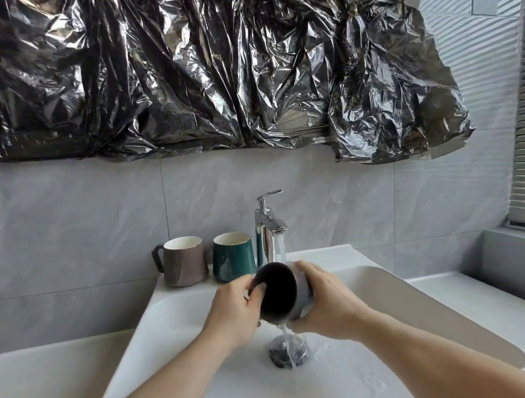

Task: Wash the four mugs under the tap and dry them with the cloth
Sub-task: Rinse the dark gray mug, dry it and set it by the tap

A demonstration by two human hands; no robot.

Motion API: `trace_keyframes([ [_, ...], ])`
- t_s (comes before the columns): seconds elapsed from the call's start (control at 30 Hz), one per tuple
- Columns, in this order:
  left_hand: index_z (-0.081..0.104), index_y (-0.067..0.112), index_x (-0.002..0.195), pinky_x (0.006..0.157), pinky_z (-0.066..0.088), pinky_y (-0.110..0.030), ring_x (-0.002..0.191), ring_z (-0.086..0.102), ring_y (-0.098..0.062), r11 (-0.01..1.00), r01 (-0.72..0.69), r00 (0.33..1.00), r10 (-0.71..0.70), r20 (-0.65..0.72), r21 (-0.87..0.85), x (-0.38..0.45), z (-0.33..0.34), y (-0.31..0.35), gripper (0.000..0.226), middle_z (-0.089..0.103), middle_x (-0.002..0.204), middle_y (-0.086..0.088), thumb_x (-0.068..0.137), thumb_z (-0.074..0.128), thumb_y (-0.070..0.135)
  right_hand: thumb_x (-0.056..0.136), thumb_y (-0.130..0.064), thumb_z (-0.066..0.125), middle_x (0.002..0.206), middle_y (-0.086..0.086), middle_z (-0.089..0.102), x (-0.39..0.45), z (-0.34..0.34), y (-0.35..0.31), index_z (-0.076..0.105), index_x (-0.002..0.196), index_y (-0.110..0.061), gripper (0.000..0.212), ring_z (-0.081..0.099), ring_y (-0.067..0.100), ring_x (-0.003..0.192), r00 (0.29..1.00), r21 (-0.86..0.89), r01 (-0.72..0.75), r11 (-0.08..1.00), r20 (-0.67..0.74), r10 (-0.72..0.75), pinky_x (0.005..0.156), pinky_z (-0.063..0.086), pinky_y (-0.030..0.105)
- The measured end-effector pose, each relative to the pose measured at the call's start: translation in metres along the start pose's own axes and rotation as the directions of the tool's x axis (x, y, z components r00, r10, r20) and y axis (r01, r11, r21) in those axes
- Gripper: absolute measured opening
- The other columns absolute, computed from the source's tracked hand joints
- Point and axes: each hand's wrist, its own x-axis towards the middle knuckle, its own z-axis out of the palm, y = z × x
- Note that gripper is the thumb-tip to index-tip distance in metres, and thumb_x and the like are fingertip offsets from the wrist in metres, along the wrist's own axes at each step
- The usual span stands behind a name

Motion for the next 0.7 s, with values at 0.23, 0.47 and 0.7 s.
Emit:
trace_keyframes([
  [0.23,0.067,0.028,0.102,0.079,0.059,-0.045,0.084,0.074,-0.035,0.994,0.103,0.994,-0.102,0.046,-0.02,0.001,-0.002,0.003,0.021,0.077,0.095,-0.001,0.104,0.052,0.042,0.049,-0.032,0.086,0.105,-0.016,0.052,0.002,0.001,-0.002,0.058,0.111,-0.04,0.068,0.059,0.005,0.09,0.999,-0.031,-0.052,0.998,0.01,0.052,0.07,0.048,0.016],
  [0.47,0.07,0.039,0.121,0.104,0.055,-0.048,0.115,0.07,-0.025,0.808,0.337,0.937,-0.24,0.252,-0.483,0.003,-0.007,0.014,0.044,0.073,0.124,0.009,0.09,0.054,0.065,0.05,-0.035,0.087,0.11,-0.015,0.045,0.001,-0.001,0.003,0.058,0.124,-0.037,0.079,0.058,0.008,0.096,0.998,-0.072,-0.06,0.996,0.0,0.06,0.083,0.052,0.023],
  [0.7,0.056,0.029,0.138,0.076,0.061,-0.036,0.104,0.07,-0.026,0.78,0.39,0.909,-0.243,0.339,-0.488,-0.002,-0.005,0.021,0.032,0.069,0.128,-0.005,0.108,0.051,0.04,0.055,-0.039,0.093,0.118,-0.016,0.053,0.001,-0.002,0.004,0.055,0.128,-0.034,0.082,0.056,0.002,0.102,0.997,0.001,-0.057,0.998,-0.048,0.057,0.083,0.046,0.013],
])
